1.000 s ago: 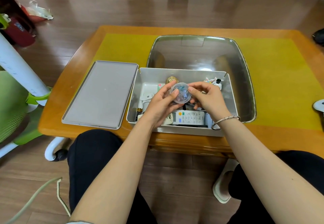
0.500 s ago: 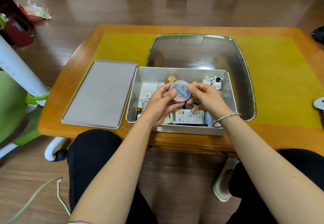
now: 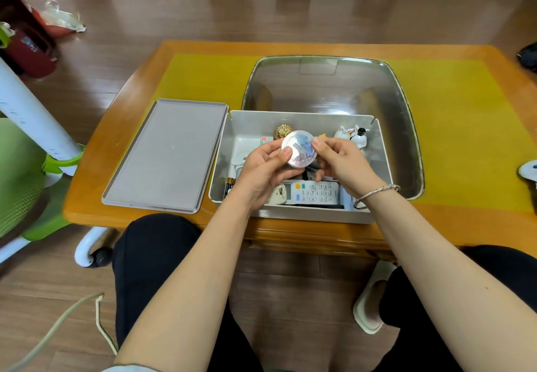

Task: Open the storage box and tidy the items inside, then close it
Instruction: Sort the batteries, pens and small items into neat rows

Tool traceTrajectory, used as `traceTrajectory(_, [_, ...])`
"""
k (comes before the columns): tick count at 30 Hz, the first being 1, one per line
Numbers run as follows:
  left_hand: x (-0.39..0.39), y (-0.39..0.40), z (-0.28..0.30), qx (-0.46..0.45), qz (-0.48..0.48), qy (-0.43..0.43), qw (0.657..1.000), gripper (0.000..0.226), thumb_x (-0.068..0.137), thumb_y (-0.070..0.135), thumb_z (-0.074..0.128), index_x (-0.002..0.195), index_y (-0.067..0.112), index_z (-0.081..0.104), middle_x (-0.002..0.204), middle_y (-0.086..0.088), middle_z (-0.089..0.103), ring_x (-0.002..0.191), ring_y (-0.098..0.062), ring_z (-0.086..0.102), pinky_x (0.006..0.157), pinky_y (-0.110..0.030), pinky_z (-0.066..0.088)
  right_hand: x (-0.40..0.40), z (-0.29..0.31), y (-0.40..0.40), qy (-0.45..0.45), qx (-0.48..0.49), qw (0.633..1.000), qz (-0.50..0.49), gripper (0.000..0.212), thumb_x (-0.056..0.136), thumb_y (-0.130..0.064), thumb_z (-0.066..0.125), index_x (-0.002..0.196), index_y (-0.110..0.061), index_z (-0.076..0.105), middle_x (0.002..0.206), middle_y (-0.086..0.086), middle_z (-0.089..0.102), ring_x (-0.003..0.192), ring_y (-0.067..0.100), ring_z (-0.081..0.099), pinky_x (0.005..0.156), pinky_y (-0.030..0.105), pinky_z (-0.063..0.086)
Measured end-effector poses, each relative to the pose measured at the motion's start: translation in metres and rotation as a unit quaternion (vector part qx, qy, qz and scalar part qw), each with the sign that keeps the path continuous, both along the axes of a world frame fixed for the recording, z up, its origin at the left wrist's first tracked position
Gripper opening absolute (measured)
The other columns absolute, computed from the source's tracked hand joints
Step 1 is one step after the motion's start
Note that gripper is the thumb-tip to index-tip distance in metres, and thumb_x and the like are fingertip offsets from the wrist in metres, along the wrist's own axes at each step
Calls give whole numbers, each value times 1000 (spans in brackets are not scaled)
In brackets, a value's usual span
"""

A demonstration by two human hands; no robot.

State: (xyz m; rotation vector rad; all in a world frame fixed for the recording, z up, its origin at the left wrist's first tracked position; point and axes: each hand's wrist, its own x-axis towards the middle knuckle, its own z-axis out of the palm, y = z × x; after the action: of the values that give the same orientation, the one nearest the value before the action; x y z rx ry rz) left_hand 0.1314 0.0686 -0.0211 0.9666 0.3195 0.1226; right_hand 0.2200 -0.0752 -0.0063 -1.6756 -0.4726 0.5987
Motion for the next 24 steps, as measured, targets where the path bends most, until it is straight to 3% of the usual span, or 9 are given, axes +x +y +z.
traceTrajectory(2, [0,0,1,1,2,4,1000,34,91,6,56,123,-6,52,104,-19,67,93,-29,68,81,-37,58,-1,2,0,-47,-35,998,-3,35,97,-35,46,106,-6,65,60,9,47,45,18,54,53,31,50])
traceTrajectory(5, [1,-3,0,12,16,13,1000,39,88,4,60,125,-4,51,104,-16,69,93,-27,69,77,-34,59,-1,5,-2,-91,-79,993,3,29,97,-33,48,115,-15,61,81,18,60,58,17,59,49,27,54])
traceTrajectory(10, [5,-6,-4,60,61,18,996,41,87,2,64,126,3,51,116,-16,66,100,-26,68,76,-33,59,-2,11,-6,-326,-176,929,22,59,85,-45,62,139,-33,41,118,-5,54,89,10,54,81,27,49])
traceTrajectory(12, [4,-7,-3,76,77,23,994,38,85,2,66,121,7,53,110,-14,68,92,-22,70,64,-26,57,-8,12,-4,-382,-196,901,51,71,78,-52,66,140,-36,38,126,-4,51,102,11,53,86,29,48])
traceTrajectory(15, [4,-9,-3,87,78,22,993,35,83,7,70,111,15,51,103,-10,71,88,-19,71,63,-24,55,-12,8,3,-437,-215,872,49,72,77,-40,73,140,-29,40,126,0,55,112,18,53,92,33,46])
traceTrajectory(17, [3,-9,-2,62,58,9,996,32,83,25,69,107,15,50,107,-11,69,94,-20,70,71,-27,56,-10,8,6,-430,-203,879,32,68,76,-32,76,136,-25,44,121,1,59,102,16,58,89,29,46])
traceTrajectory(20, [3,-5,-1,59,35,4,998,23,94,38,48,103,17,51,109,-11,64,98,-21,64,73,-27,55,-3,11,2,-317,-144,937,37,63,74,-21,78,128,-29,47,115,-5,59,73,5,62,72,15,51])
traceTrajectory(22, [3,-5,-2,76,23,8,997,20,94,38,49,103,20,52,106,-8,64,93,-19,61,67,-22,51,-1,12,-4,-222,-98,969,46,62,74,-14,78,125,-32,48,117,-8,56,74,9,67,71,18,55])
traceTrajectory(24, [2,-6,-1,79,18,12,997,35,84,38,58,113,20,54,112,-11,62,95,-18,60,66,-21,50,-1,14,-8,-154,-54,985,55,62,74,-7,77,125,-28,49,115,-8,57,76,10,70,71,20,56])
